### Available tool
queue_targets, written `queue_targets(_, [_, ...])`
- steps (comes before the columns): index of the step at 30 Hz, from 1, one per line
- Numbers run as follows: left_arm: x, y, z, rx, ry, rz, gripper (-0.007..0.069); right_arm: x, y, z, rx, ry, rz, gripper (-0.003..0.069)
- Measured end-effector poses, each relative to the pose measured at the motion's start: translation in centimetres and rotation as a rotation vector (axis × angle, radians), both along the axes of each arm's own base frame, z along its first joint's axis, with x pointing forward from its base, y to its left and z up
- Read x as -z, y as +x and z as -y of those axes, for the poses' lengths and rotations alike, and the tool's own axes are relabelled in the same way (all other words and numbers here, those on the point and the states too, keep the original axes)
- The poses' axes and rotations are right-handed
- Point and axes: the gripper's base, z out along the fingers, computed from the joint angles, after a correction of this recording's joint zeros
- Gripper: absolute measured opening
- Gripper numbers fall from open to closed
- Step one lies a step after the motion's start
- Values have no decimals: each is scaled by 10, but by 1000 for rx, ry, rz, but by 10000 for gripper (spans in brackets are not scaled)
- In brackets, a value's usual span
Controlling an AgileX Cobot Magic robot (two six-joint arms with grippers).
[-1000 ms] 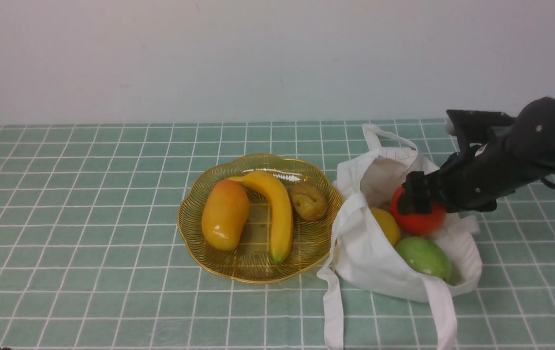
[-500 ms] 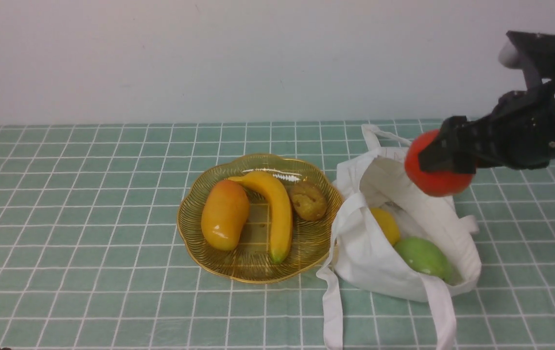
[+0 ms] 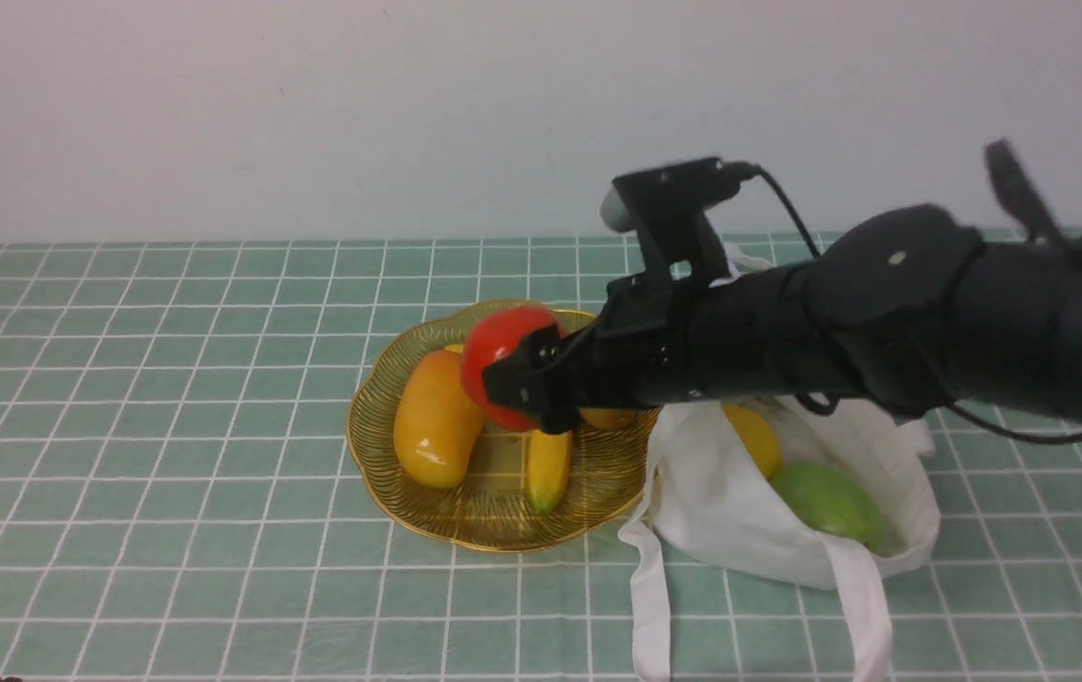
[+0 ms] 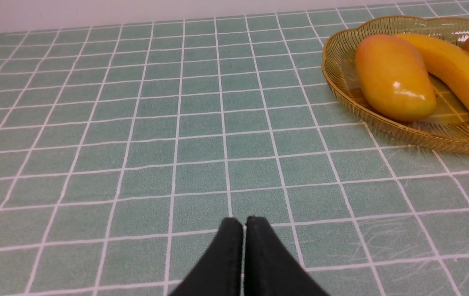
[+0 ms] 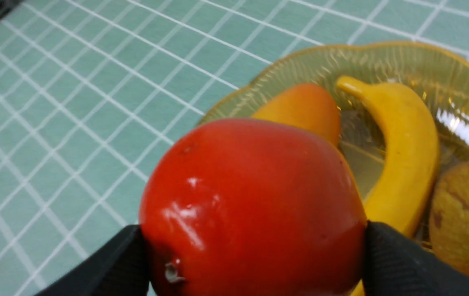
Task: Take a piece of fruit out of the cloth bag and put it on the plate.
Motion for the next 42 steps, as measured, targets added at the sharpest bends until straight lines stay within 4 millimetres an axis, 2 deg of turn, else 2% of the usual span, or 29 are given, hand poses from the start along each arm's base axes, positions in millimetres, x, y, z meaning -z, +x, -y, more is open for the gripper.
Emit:
queue_targets(4, [0,0,0,0,0,0,-8,19,10,0,73,-17,-3,674])
queue_targets(8, [0,0,0,0,0,0,-8,18,13,2,101,-29,23,689])
queue_targets(14, [0,0,0,0,0,0,-8,-3,11,0,61,-3,73,691])
queue_targets(17, [0,0,0,0,0,0,-8,-23,2,2,1,8,115,691])
queue_targets(19, [0,0,0,0,0,0,-8,-46,-7,9,-63,23,148,671])
queue_targets(20, [0,0,0,0,0,0,-8,-48,-8,9,-64,23,155,668])
queue_targets(21, [0,0,0,0,0,0,-8,-60,-14,15,-91,30,166,647])
queue_targets(22, [0,0,0,0,0,0,-8,-79,-23,27,-121,41,159,592])
queue_targets(23, [0,0,0,0,0,0,-8,-82,-25,29,-126,45,160,592])
queue_targets(25, [0,0,0,0,0,0,-8,-108,-41,53,-130,36,144,489])
queue_targets(27, [0,0,0,0,0,0,-8,-123,-53,75,-115,6,121,407])
queue_targets(30, [0,0,0,0,0,0,-8,-148,-83,120,-29,-108,79,200])
queue_targets(31, [0,0,0,0,0,0,-8,-152,-90,127,-18,-123,74,176])
queue_targets(33, [0,0,0,0,0,0,-8,-167,-118,154,62,-202,74,51])
queue_targets(36, [0,0,0,0,0,0,-8,-176,-149,177,155,-254,107,1])
queue_targets(38, [0,0,0,0,0,0,-8,-179,-181,190,209,-265,178,-10])
queue_targets(39, [0,0,0,0,0,0,-8,-178,-187,192,215,-265,188,-10])
queue_targets(40, [0,0,0,0,0,0,-8,-172,-208,198,241,-245,253,-13])
queue_targets(42, [0,0,0,0,0,0,-8,-159,-228,202,264,-200,324,-13])
